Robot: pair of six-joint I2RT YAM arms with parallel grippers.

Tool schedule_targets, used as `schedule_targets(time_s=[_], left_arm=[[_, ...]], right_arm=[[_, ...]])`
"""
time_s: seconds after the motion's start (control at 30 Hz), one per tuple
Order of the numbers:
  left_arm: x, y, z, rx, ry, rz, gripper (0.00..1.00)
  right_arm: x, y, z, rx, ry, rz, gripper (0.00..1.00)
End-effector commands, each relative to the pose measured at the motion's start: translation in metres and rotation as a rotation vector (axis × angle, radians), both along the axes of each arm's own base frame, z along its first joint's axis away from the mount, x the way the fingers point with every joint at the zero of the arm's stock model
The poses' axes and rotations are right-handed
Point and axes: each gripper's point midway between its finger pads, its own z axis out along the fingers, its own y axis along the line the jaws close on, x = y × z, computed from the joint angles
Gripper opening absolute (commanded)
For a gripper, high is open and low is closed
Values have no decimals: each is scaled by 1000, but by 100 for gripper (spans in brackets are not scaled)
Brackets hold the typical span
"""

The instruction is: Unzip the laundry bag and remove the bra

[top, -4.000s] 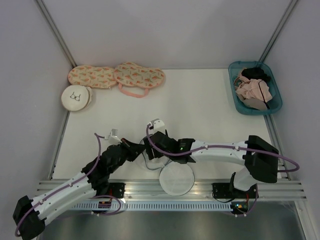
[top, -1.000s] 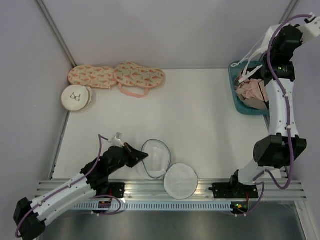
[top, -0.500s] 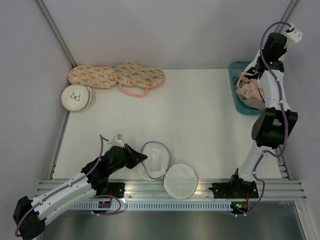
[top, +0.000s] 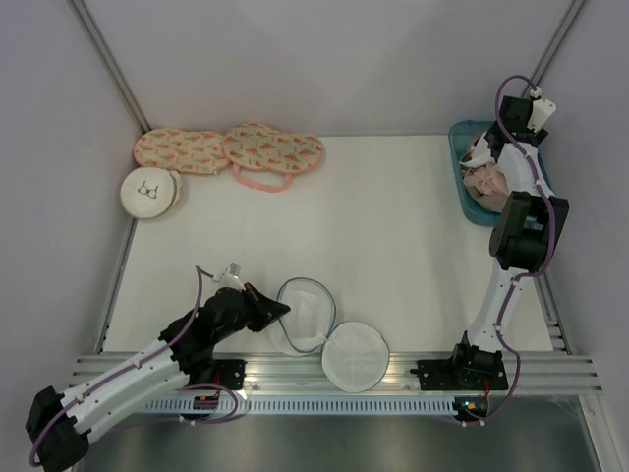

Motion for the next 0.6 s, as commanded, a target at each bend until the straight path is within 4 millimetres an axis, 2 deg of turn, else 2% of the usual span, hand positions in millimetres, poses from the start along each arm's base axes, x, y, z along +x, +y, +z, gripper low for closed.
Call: schedule_targets(time_s=[0.0, 0.07, 0.1, 0.13, 0.17, 0.2, 0.3, 0.37, 0.43, 0.47, 0.5, 0.53, 0.57], left_arm=[[1, -4, 7, -45, -2, 3, 2], [1, -4, 8, -48, -7, 0, 2], [1, -4, 9, -50, -11, -1, 2], [1, -5, 9, -51, -14, -2, 2], [2, -5, 11, -56, -19, -4, 2], [1, -5, 10, -55, -19, -6, 2], [1, -7, 12, -70, -25, -10, 2], [1, -7, 16, -81, -38, -15, 2], [1, -7, 19, -82, -50, -14, 2], [2, -6, 20, -84, -55, -10, 2], [2, -5, 23, -92, -63, -5, 2], [3, -3, 24, -93, -69, 5, 2], [2, -2, 24, -92, -68, 8, 2]], right_arm=[[-4, 2, 86, -29, -170, 26, 80], [-10, 7, 109, -33, -215, 48, 85], [-18, 11, 136, -37, -263, 58, 86], [-21, 18, 150, -28, -293, 85, 88], [-28, 22, 154, -22, -300, 97, 90], [-42, 30, 183, -32, -350, 108, 90], [-71, 57, 217, -21, -410, 175, 91], [-95, 74, 229, -19, -415, 205, 91], [-109, 102, 228, -11, -401, 263, 90], [-124, 115, 226, -5, -394, 296, 89], [-130, 143, 222, 4, -380, 362, 89], [-139, 158, 196, 17, -316, 392, 88], [-155, 198, 204, 27, -340, 495, 88]])
